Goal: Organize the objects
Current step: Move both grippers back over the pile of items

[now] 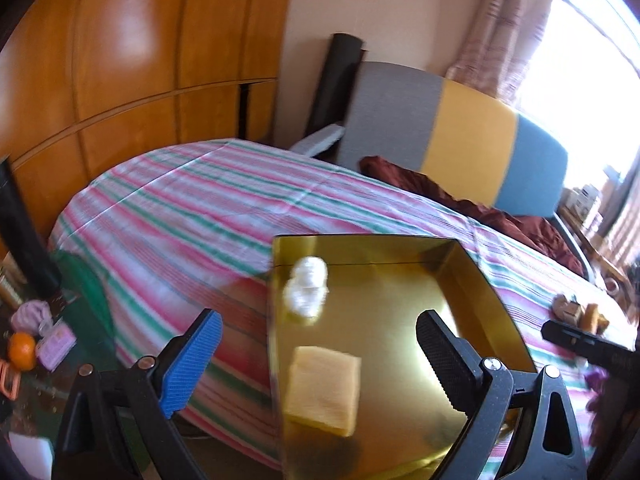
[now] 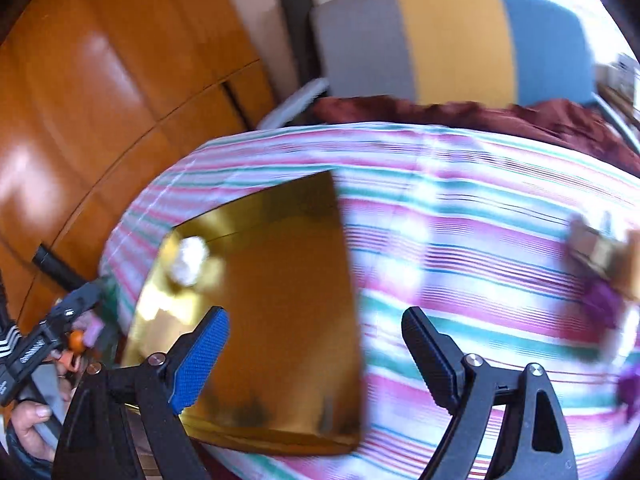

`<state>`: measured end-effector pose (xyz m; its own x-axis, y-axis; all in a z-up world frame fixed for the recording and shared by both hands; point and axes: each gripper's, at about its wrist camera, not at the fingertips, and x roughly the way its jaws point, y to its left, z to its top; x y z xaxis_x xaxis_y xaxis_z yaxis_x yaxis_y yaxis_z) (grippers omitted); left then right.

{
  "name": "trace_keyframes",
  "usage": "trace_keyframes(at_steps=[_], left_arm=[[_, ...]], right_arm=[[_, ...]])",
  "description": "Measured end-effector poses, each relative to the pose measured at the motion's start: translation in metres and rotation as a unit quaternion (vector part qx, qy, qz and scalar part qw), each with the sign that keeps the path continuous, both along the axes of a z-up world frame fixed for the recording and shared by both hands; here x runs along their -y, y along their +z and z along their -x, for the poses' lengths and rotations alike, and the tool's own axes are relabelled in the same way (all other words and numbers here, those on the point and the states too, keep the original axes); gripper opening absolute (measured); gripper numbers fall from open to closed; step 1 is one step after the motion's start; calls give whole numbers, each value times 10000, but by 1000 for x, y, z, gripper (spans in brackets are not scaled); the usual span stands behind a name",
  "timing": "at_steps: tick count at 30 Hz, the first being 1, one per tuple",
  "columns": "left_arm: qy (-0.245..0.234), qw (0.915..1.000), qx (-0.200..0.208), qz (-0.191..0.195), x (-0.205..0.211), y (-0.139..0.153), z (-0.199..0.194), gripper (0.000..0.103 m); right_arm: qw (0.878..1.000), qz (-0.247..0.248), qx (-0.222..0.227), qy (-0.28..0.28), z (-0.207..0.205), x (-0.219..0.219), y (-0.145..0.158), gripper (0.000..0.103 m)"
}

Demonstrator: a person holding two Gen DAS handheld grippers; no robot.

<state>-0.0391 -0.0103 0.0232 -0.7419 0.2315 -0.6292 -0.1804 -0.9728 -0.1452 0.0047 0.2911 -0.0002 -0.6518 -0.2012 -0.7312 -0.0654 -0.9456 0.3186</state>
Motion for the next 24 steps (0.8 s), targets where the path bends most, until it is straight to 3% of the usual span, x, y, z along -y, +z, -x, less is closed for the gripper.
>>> trace_keyframes(at_steps=[7, 13, 18, 22, 24], left_arm=[[-1000, 9949, -124, 94, -61, 15, -8, 98], [-2057, 9783, -194, 175, -131, 23, -26, 98], [-3066, 9512, -260, 216, -197, 24, -50, 97], [-3848, 9221, -214, 337, -252, 18, -73, 82], [-4242, 9050, -75, 313, -278, 11, -82, 76]], right_arm=[[9913, -221, 354, -1247, -46, -120, -1, 90], [9620, -133, 265, -2714, -104, -231, 16, 90], [9107, 737, -164, -4061, -160, -303, 9, 90], [8840, 1198, -402, -4500, -189, -325, -11, 90], [8690, 1672, -724, -4600, -202, -332, -14, 90]])
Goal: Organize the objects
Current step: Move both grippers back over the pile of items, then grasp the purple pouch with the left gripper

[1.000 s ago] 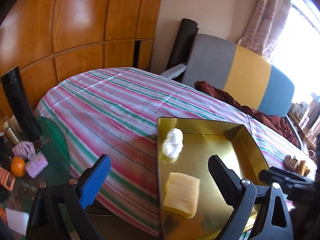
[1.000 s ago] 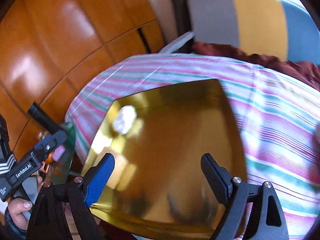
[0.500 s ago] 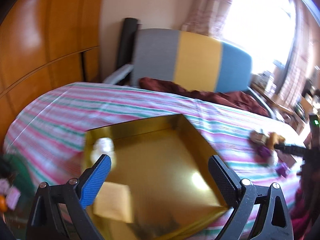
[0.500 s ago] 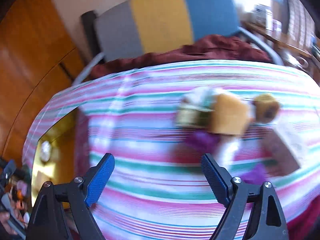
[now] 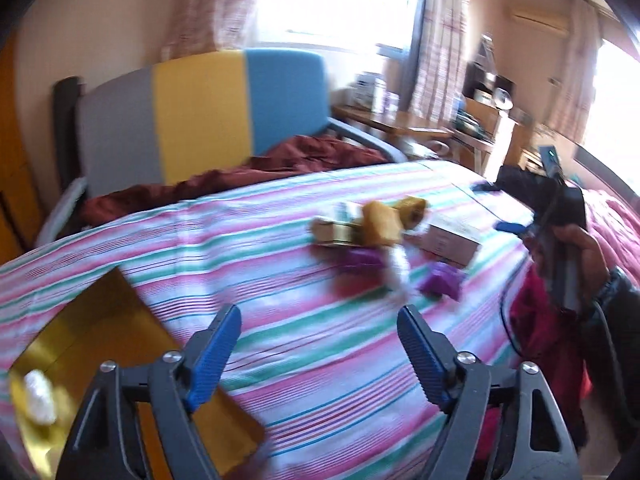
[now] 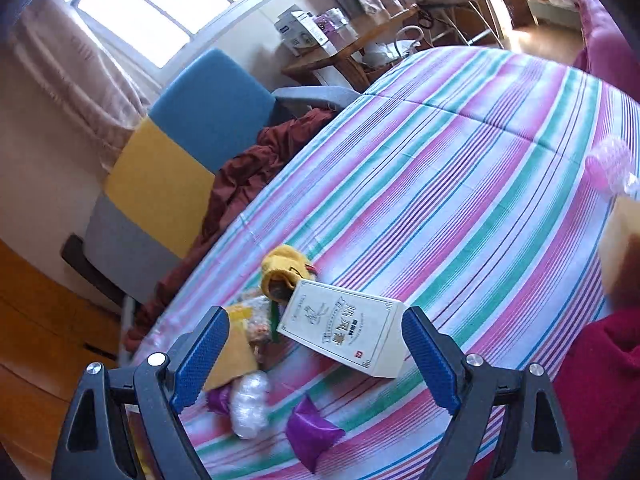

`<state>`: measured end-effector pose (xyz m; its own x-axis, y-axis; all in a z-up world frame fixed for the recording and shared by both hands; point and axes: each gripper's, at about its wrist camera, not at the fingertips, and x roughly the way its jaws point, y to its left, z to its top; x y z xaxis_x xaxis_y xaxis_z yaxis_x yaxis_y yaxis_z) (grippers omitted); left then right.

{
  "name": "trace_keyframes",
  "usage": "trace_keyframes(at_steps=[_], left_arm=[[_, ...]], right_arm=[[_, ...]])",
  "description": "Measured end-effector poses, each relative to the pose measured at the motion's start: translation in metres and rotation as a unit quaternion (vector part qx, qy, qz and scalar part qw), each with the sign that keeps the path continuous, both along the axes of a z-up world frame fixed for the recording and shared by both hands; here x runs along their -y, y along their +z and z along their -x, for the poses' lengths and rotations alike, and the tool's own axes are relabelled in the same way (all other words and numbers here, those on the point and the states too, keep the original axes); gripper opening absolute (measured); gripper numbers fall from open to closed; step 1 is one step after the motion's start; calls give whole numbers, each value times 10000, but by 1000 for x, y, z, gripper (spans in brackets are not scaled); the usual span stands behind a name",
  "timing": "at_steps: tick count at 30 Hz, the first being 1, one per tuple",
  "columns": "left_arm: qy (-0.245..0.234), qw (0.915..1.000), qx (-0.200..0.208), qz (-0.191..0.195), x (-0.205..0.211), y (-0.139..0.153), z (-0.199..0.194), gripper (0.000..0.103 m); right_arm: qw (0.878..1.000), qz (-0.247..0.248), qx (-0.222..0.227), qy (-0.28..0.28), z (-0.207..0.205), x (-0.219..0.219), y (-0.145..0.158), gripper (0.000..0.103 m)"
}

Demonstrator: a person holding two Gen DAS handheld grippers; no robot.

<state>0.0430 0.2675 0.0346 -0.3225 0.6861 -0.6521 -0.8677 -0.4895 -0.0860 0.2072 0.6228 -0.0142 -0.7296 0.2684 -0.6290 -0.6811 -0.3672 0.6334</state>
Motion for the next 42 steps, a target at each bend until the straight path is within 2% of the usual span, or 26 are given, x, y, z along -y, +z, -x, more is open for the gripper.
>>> trace_keyframes(at_steps=[1, 3, 6, 10, 13, 17, 20, 23, 25, 27, 30, 33, 35, 38, 42], left_arm=[[-211, 9995, 249, 52, -16, -5, -3, 68], [-518, 9956, 774, 129, -40, -18, -8, 61], [-800, 9852, 1485, 299, -77, -39, -15, 52], [-1054, 9721, 2034, 494, -119, -57, -27, 52], [-1065, 9610, 2480, 602, -145, -70, -28, 52], [-819, 9433, 3155, 628, -169, -84, -21, 52], [-588, 9363, 3421, 533, -184, -88, -15, 57], [-278, 9333, 3548, 481, -197, -90, -11, 64], [-148, 9338, 3531, 561, -209, -94, -9, 65], [15, 9386, 3377, 703, -222, -99, -12, 65], [8, 9494, 3014, 883, -237, -102, -21, 64], [-131, 9543, 2736, 1193, -244, -111, -33, 55], [-137, 9566, 2684, 1128, -243, -111, -33, 55], [-159, 9543, 2790, 1058, -235, -102, -32, 58], [-187, 9690, 2255, 991, -224, -89, -33, 58]], right_arm=[[9999, -12, -131, -101, -6, -1, 1, 90], [9995, -12, -252, -194, -10, -4, 1, 90], [9987, 115, -483, -92, -10, -5, 0, 90], [9972, 164, -725, -13, -11, -5, 0, 90], [9956, 220, -906, -23, -13, -6, -1, 90], [9943, 235, -1043, 35, -16, -5, 0, 90], [9935, 278, -1096, 87, -14, -5, -1, 90], [9924, 307, -1187, 84, -15, -5, -2, 90], [9917, 343, -1241, 56, -17, -6, -3, 90], [9907, 381, -1303, 87, -16, -6, -3, 90], [9912, 324, -1278, 115, -16, -4, -2, 90], [9916, 328, -1245, 99, -16, -5, -3, 91], [9917, 351, -1230, 111, -16, -5, -4, 91], [9925, 318, -1173, 105, -15, -5, -3, 90], [9927, 356, -1148, 82, -15, -7, -5, 90]])
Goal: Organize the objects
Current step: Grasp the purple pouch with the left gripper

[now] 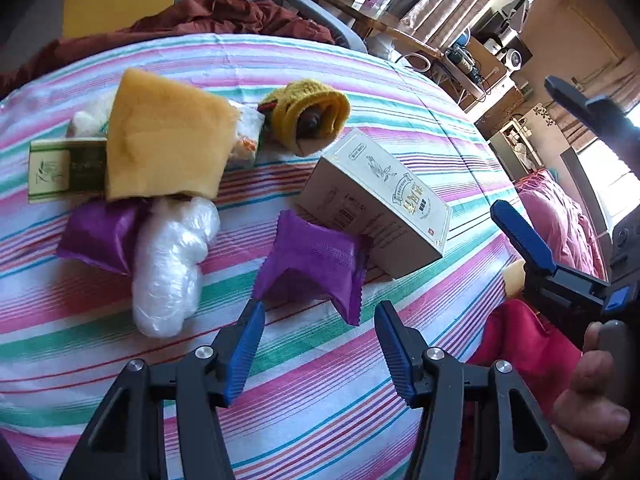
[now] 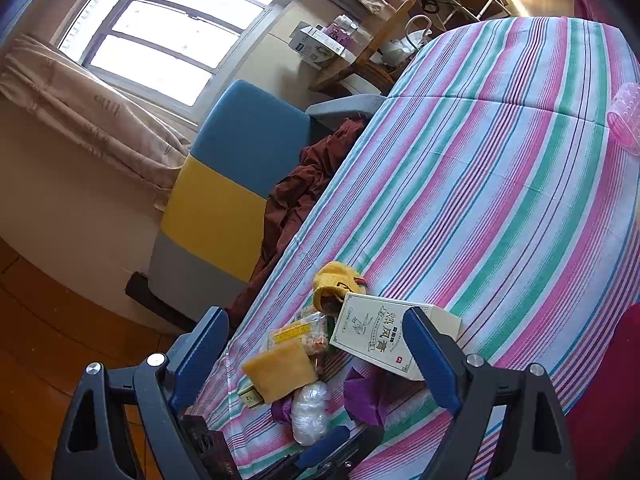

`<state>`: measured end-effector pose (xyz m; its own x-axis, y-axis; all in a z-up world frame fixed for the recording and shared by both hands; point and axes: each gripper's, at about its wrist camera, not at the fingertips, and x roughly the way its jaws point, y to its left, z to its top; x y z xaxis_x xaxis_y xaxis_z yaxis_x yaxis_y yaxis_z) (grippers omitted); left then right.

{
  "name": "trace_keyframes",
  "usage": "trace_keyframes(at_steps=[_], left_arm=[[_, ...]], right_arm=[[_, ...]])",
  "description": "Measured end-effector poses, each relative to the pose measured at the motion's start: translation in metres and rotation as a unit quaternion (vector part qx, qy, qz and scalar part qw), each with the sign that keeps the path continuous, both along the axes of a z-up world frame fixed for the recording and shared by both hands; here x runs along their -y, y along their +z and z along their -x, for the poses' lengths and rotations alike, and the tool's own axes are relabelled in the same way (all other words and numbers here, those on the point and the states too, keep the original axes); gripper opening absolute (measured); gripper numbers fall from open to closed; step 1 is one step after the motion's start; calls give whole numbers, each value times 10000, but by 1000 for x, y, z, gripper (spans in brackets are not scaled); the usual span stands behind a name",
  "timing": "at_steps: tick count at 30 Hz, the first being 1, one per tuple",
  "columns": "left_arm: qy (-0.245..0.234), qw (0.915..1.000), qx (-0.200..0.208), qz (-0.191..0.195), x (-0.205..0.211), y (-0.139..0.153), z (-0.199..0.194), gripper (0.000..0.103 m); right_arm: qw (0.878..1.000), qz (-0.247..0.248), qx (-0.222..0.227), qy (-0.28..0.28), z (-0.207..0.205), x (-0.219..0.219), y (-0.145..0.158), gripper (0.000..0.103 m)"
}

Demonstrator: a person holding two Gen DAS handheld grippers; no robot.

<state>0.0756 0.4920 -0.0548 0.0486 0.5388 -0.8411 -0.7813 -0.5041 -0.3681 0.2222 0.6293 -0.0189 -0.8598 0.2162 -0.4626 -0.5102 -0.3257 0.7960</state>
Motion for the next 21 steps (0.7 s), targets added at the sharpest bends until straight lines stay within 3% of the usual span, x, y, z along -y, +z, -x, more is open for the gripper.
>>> trace_keyframes(at_steps=[3, 7, 12, 14, 15, 21], left_arm=[[-272, 9990, -328, -133, -1, 10, -3, 60], [-740, 9929, -925, -135, -16, 13, -14, 77], [-946, 9882, -1202, 89, -42, -1, -10, 78], [-1049, 9878, -1143, 129, -51, -10, -8, 72], [-1096, 9875, -1116, 176, -54, -16, -7, 52], [-1343, 9813, -1378, 27, -40, -14, -16, 46]], right_arm=[[10000, 1, 30, -3, 1, 0, 0, 90], [10000, 36, 41, 0, 1, 0, -1, 90], [10000, 51, 31, 19, 1, 0, -1, 90], [10000, 39, 62, 34, 2, 1, -1, 90], [10000, 27, 71, 44, 2, 1, -1, 91], [9998, -42, 188, 71, 5, 0, 0, 90]])
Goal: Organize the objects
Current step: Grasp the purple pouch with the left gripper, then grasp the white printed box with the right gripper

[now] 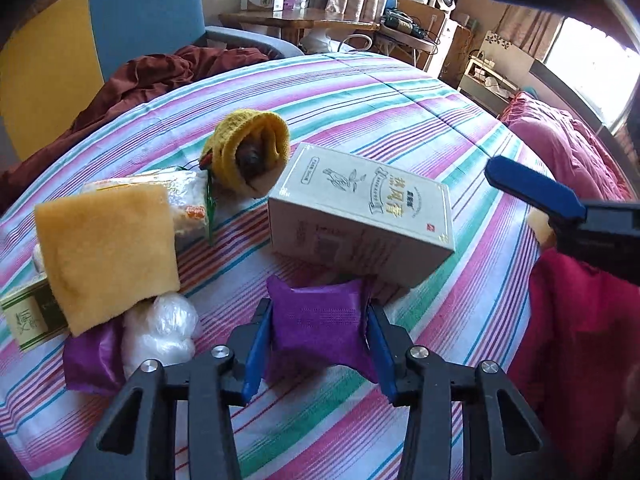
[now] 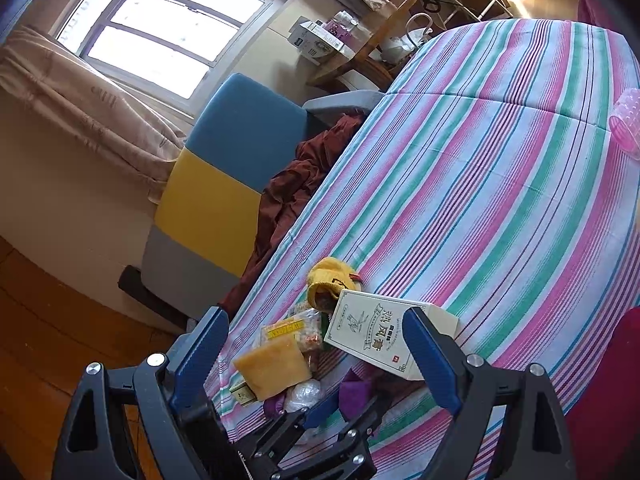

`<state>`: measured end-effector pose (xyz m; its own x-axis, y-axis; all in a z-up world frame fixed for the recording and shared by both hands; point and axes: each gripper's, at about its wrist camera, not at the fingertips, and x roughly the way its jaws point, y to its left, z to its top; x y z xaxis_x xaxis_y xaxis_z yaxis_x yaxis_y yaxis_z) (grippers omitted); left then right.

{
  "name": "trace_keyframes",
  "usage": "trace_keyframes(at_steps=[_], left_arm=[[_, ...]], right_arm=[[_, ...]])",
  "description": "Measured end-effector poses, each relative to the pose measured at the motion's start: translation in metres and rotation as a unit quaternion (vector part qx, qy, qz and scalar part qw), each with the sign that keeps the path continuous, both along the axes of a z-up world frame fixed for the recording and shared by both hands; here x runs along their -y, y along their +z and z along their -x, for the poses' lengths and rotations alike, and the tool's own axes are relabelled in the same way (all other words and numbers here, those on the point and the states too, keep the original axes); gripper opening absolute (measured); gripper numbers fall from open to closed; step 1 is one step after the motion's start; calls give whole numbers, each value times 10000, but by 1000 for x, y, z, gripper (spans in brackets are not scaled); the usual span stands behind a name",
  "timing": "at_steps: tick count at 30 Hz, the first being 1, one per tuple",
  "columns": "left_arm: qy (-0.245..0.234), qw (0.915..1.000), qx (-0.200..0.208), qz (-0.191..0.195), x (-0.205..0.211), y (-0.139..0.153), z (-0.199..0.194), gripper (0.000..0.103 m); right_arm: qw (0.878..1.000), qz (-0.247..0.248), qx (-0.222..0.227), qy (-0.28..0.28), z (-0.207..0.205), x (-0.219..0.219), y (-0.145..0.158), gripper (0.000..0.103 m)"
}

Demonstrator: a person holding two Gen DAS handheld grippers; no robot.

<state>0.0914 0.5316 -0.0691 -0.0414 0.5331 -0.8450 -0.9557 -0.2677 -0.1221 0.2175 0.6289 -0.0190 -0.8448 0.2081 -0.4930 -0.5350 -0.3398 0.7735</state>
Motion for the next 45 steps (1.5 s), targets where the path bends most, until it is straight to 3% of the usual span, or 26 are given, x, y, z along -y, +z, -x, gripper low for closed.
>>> trace_keyframes(at_steps=[5, 9, 13, 18, 23, 30, 32, 33, 35, 36, 40, 45], left_arm=[[-284, 9988, -393, -62, 54, 0, -20, 46], [-208, 9970, -719, -177, 111, 0, -24, 46], [54, 9974, -646, -298, 159, -1, -13, 46], [528, 9973, -295, -415, 191, 1, 10, 46], [698, 9960, -69, -546, 200, -2, 19, 46], [761, 9951, 53, -634, 200, -4, 20, 46], [783, 9947, 111, -651, 199, -6, 21, 46], [795, 9945, 142, -662, 199, -7, 21, 46], [803, 9943, 173, -673, 199, -9, 21, 46], [806, 9942, 169, -691, 199, -9, 21, 46], [815, 9939, 120, -733, 200, -11, 19, 46], [873, 9931, 66, -783, 199, -11, 17, 46]], right_arm=[[9998, -40, 182, 75, 5, 1, -1, 90], [9994, -22, 325, 77, 7, 0, -3, 90], [9981, -35, 614, 60, 11, -1, -5, 90], [9847, -361, 1664, 364, 37, 2, -5, 90], [9431, -1035, 2925, 1197, 81, 1, -3, 90], [8486, -1810, 4361, 2385, 140, 7, -24, 90], [8310, -1899, 4604, 2478, 145, 7, -34, 87], [8279, -1891, 4667, 2470, 145, 7, -37, 82], [8304, -1773, 4680, 2449, 143, 8, -44, 58], [8348, -1714, 4643, 2411, 140, 9, -46, 53], [8609, -1603, 4333, 2130, 124, 18, -48, 51], [8815, -1545, 4054, 1866, 108, 19, -49, 51]])
